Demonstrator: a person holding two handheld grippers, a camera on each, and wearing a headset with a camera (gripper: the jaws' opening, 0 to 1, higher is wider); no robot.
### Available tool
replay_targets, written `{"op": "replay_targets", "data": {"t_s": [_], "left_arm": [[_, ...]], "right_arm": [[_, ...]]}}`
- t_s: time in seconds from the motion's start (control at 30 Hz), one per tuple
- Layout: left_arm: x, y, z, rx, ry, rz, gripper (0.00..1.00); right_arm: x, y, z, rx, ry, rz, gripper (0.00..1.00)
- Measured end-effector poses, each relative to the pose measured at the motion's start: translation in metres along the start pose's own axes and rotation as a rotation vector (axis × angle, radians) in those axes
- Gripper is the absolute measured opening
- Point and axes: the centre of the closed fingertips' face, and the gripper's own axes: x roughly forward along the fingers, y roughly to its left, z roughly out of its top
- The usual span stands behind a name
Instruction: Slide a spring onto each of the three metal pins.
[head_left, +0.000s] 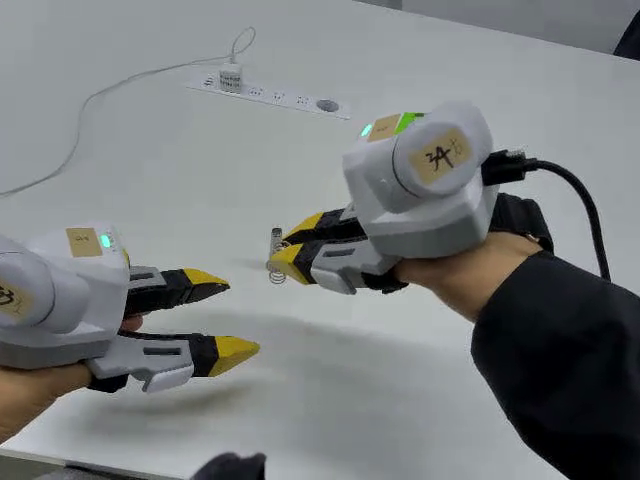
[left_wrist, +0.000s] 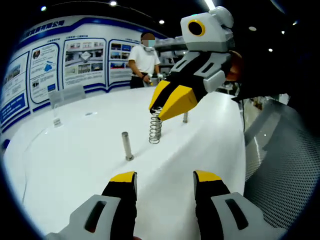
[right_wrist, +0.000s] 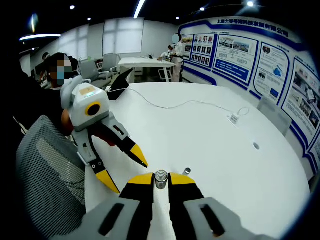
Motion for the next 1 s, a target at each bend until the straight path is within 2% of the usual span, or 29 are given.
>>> {"op": "replay_targets", "data": {"t_s": [0.23, 0.47, 0.7, 1.0], "left_arm": [[-0.008, -0.001, 0.004, -0.017, -0.02, 0.022, 0.5], [-0.011, -0.001, 0.007, -0.031, -0.035, 0.036, 0.52], [-0.014, -0.002, 0.006, -0.036, -0.038, 0.041, 0.52], [-0.014, -0.001, 0.005, -0.039, -0.038, 0.045, 0.52]], "right_arm": [[-0.004, -0.023, 0.01, 0.023, -0.026, -0.049, 0.12], [0.002, -0.039, 0.019, 0.036, -0.038, -0.079, 0.12], [0.014, -0.048, 0.023, 0.049, -0.04, -0.08, 0.12], [0.025, -0.047, 0.012, 0.065, -0.001, -0.069, 0.12]]}}
